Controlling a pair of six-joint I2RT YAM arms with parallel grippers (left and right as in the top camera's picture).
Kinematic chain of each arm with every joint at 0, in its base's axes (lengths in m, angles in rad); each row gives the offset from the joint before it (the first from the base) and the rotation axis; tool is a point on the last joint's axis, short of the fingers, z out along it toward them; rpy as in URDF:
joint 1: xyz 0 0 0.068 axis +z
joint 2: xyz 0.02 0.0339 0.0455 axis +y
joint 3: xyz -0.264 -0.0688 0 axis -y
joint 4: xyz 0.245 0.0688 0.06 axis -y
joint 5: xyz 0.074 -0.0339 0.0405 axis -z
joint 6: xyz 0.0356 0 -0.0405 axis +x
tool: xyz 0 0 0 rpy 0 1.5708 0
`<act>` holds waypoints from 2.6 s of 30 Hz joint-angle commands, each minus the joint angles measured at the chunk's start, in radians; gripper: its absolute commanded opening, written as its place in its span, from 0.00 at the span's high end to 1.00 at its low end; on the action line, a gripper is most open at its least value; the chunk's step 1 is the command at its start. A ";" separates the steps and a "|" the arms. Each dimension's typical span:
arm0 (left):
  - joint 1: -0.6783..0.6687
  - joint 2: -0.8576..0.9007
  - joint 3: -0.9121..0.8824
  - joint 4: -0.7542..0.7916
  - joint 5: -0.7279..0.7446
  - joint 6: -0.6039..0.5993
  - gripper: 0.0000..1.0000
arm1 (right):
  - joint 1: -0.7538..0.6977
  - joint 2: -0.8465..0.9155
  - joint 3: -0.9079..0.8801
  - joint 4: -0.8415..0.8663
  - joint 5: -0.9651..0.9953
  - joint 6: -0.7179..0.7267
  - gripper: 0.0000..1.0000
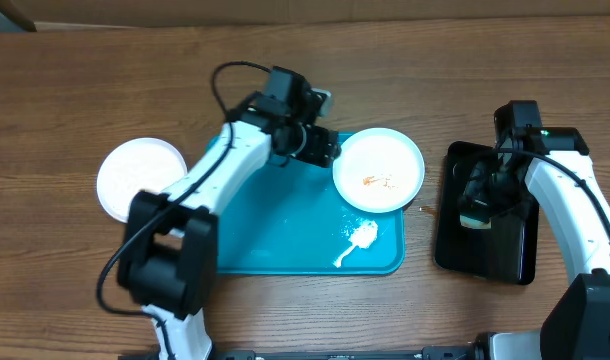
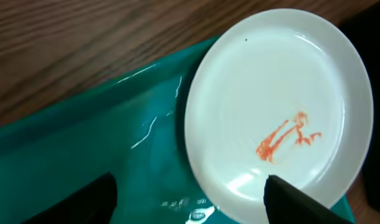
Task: Clean dirty plates on tray and stack at the side
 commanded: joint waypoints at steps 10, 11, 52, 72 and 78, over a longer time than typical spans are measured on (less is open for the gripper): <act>-0.072 0.150 0.015 0.045 -0.088 0.018 0.44 | -0.002 -0.020 0.000 0.003 0.002 -0.004 0.96; -0.072 0.158 0.015 0.041 -0.089 0.018 0.45 | -0.002 -0.020 0.000 0.003 0.002 -0.004 0.96; 0.154 0.013 0.015 -0.465 -0.285 -0.139 0.96 | -0.002 -0.019 -0.344 0.463 -0.214 0.004 0.96; 0.152 0.013 0.015 -0.472 -0.286 -0.131 0.96 | -0.003 -0.020 -0.379 0.593 -0.612 -0.065 0.96; 0.152 0.013 0.015 -0.470 -0.286 -0.131 0.96 | -0.010 -0.020 -0.323 0.602 -0.611 -0.078 0.96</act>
